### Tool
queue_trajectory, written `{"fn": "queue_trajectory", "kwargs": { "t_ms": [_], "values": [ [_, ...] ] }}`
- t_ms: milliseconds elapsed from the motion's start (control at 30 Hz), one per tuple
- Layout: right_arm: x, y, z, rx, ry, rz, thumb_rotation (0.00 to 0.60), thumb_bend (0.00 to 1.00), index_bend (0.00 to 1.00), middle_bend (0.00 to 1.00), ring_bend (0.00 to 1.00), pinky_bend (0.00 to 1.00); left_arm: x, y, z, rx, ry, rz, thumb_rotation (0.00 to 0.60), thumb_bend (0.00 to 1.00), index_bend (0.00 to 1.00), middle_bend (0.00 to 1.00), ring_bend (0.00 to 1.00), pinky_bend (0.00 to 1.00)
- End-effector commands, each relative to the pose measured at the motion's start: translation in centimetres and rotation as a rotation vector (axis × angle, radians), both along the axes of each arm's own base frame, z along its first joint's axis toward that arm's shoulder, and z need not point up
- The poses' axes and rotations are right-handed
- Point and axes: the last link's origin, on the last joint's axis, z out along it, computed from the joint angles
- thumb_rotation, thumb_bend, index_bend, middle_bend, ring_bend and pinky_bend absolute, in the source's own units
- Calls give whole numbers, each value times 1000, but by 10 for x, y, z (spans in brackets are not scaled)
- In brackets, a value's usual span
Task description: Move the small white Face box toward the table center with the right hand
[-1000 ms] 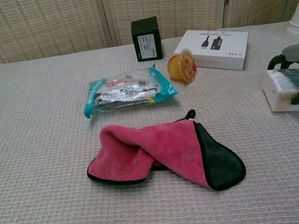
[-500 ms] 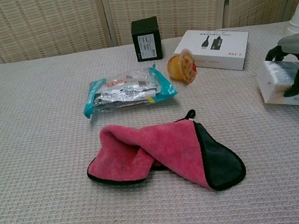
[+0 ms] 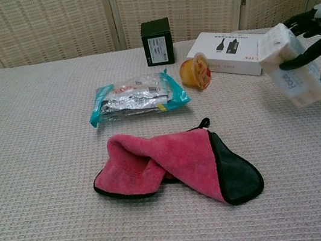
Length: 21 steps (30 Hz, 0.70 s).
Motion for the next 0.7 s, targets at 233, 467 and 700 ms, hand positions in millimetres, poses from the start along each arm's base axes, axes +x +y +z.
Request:
{"fn": "queue_trajectory", "kwargs": {
  "t_ms": [233, 467, 700],
  "values": [
    [-72, 12, 22, -63, -537, 117, 600, 434, 486, 444, 248, 0, -1, 1, -3, -10, 10, 6, 600, 513, 120, 0, 0, 128],
    [-101, 7, 1, -31, -581, 55, 600, 457, 486, 444, 250, 0, -4, 4, -6, -18, 14, 20, 600, 513, 120, 0, 0, 127],
    [-107, -1, -16, 16, -593, 42, 600, 477, 486, 444, 250, 0, -8, 7, -8, -27, 20, 37, 600, 513, 120, 0, 0, 127]
  ]
}}
